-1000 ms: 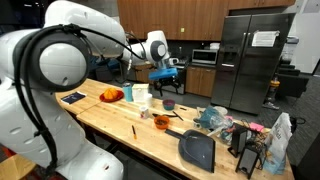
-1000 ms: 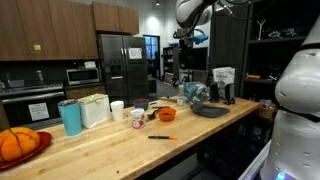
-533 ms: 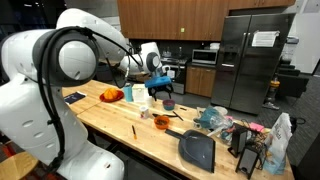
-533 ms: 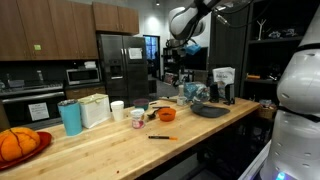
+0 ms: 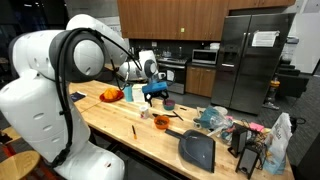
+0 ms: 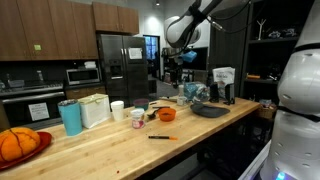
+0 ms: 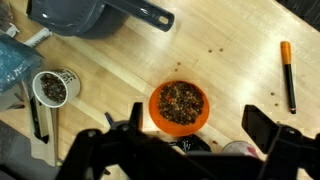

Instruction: Put the orange and black pen in the stacked white cups.

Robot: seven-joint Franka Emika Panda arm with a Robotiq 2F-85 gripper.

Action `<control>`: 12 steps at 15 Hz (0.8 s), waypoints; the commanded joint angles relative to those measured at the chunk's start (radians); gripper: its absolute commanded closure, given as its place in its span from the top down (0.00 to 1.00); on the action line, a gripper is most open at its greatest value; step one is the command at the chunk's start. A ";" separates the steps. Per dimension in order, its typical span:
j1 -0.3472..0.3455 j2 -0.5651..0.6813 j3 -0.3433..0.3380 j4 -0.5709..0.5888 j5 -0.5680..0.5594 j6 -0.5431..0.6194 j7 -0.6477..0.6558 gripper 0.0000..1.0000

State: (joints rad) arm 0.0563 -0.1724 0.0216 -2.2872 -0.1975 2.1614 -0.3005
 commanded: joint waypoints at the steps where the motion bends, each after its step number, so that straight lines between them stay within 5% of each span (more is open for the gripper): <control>1: 0.008 0.013 0.004 -0.019 0.009 -0.007 -0.045 1.00; 12: 0.039 0.095 0.060 -0.122 -0.051 0.142 -0.089 1.00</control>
State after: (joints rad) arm 0.0864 -0.0874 0.0759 -2.3849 -0.2309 2.2492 -0.3662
